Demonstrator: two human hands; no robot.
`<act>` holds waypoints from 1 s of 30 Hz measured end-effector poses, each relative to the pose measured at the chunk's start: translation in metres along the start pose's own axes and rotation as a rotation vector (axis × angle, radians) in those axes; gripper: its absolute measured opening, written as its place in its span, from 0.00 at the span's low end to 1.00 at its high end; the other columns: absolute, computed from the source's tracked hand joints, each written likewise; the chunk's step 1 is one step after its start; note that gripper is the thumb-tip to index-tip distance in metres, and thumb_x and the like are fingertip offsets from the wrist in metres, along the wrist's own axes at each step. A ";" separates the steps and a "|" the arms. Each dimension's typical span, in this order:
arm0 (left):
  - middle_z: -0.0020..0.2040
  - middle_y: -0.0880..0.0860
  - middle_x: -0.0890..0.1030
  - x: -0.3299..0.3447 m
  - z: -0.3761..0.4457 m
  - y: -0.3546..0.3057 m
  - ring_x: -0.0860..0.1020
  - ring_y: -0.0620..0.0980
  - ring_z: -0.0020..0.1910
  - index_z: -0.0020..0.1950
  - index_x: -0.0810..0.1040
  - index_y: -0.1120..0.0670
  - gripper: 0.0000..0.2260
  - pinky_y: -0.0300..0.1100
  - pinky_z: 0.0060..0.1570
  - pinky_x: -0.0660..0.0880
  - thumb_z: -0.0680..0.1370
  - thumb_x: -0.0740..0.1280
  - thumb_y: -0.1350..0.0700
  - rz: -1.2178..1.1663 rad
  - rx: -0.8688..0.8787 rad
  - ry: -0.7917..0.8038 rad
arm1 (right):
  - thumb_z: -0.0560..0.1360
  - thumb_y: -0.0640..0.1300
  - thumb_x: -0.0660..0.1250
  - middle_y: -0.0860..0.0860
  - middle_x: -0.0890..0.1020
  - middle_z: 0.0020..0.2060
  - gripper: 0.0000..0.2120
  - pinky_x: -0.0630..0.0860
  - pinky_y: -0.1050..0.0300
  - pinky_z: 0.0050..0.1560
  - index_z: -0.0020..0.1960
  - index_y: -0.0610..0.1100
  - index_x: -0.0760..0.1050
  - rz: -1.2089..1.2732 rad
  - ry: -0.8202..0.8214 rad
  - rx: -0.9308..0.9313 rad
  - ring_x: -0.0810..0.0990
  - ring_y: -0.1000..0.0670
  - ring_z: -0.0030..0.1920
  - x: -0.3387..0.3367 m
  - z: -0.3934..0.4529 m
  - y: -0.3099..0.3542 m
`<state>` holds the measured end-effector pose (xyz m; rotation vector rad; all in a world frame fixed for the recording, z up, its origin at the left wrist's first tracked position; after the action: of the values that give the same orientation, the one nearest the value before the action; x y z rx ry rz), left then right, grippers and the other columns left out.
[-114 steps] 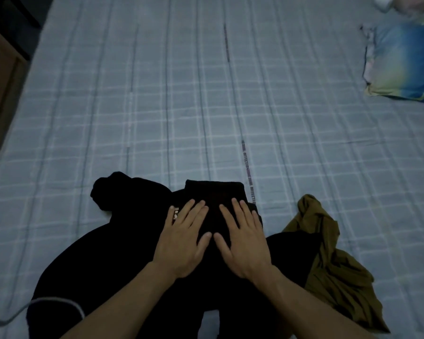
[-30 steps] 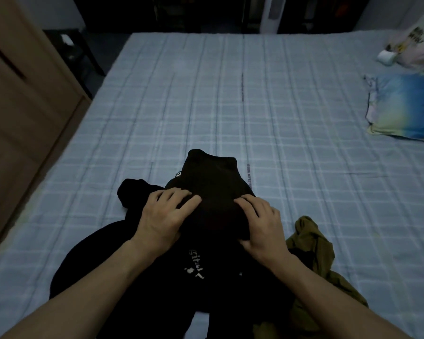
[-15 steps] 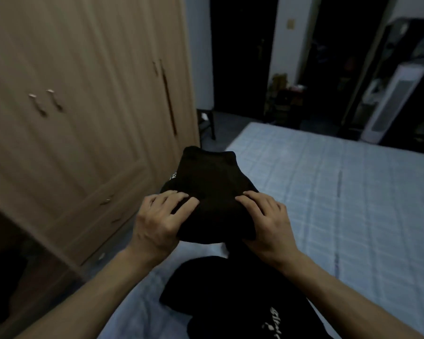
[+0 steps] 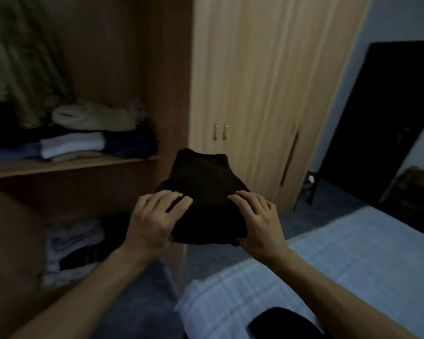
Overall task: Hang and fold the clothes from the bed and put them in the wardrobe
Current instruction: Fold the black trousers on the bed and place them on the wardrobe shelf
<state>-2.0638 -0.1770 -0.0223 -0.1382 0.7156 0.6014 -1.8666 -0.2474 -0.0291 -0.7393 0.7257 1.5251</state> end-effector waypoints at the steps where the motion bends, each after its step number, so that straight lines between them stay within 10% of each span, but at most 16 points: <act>1: 0.60 0.57 0.80 -0.008 -0.013 0.017 0.79 0.60 0.58 0.66 0.77 0.53 0.23 0.52 0.51 0.72 0.70 0.70 0.56 0.021 -0.035 0.010 | 0.62 0.56 0.75 0.49 0.70 0.69 0.41 0.71 0.44 0.59 0.71 0.51 0.64 0.016 0.010 -0.033 0.70 0.45 0.68 0.009 0.010 0.018; 14: 0.58 0.54 0.81 -0.041 -0.141 0.141 0.80 0.58 0.56 0.66 0.74 0.51 0.26 0.52 0.50 0.77 0.67 0.67 0.61 0.180 -0.329 0.109 | 0.61 0.59 0.71 0.53 0.71 0.68 0.40 0.73 0.48 0.55 0.71 0.54 0.64 0.169 0.191 -0.303 0.71 0.48 0.66 0.126 0.079 0.160; 30: 0.60 0.52 0.79 0.049 -0.118 0.240 0.79 0.55 0.57 0.69 0.70 0.50 0.46 0.52 0.51 0.78 0.53 0.83 0.57 0.245 -0.520 0.503 | 0.62 0.58 0.74 0.53 0.71 0.68 0.42 0.72 0.46 0.59 0.72 0.55 0.62 0.374 0.301 -0.357 0.70 0.49 0.67 0.266 0.173 0.140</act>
<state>-2.2373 0.0065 -0.1238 -0.7100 1.0572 0.9986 -2.0308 0.0394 -0.1348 -1.1676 0.8589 1.9374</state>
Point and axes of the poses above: each hand's wrist, its own z-axis towards the middle knuckle, its own x-axis out of the palm, y = z × x, the point moved 8 cm from there along z, towards the middle knuckle
